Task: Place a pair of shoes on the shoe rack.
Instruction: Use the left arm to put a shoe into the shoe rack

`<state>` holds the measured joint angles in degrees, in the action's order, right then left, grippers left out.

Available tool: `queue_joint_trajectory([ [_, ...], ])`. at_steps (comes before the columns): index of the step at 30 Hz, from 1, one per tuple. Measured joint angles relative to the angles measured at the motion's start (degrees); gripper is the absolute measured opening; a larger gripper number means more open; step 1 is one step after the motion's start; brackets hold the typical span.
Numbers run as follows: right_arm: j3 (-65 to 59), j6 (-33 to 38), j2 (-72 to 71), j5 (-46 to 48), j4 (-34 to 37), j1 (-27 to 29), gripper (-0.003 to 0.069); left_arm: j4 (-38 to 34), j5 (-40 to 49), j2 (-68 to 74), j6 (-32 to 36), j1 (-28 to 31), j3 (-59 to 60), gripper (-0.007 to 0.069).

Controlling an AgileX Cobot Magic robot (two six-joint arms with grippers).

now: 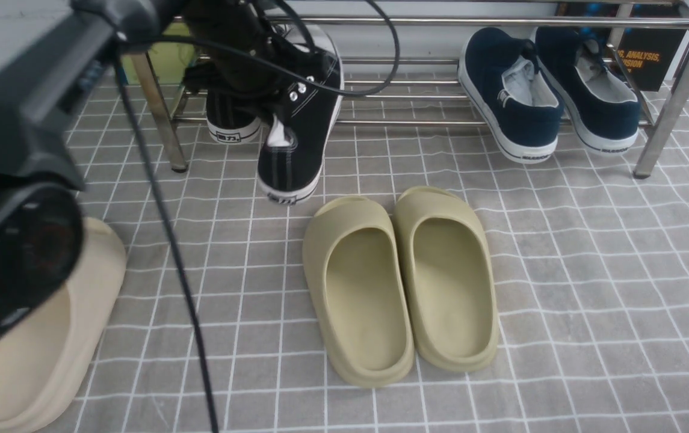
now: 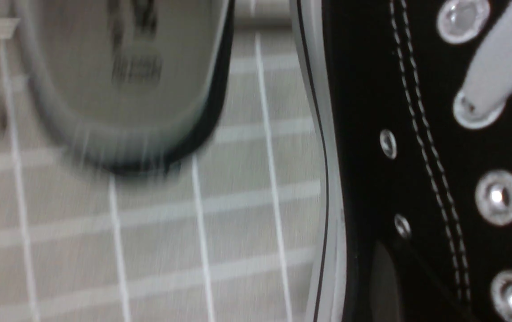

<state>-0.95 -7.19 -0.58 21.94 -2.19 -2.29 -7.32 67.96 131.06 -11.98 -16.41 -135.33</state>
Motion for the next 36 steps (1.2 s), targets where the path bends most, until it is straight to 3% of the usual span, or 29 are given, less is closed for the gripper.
queue_joint_trajectory([
  [5, 0.00, 0.00, 0.00, 0.00, 0.00, 0.00, 0.0239, 0.02, -2.06, 5.50, -0.17, 0.00, -7.82, 0.0055],
  [22, 0.00, 0.00, 0.00, 0.00, 0.00, 0.00, 0.0239, 2.36, -13.31, 7.63, -0.13, 0.00, -8.26, 0.0067],
  [30, 0.00, 0.00, 0.00, 0.00, 0.00, 0.00, 0.0239, 2.66, -14.20, 6.22, -0.18, 0.08, -8.68, 0.0322],
  [36, 0.00, 0.00, 0.00, 0.00, 0.00, 0.00, 0.0239, 2.46, -10.11, 2.56, -0.18, 0.02, -8.82, 0.0351],
])
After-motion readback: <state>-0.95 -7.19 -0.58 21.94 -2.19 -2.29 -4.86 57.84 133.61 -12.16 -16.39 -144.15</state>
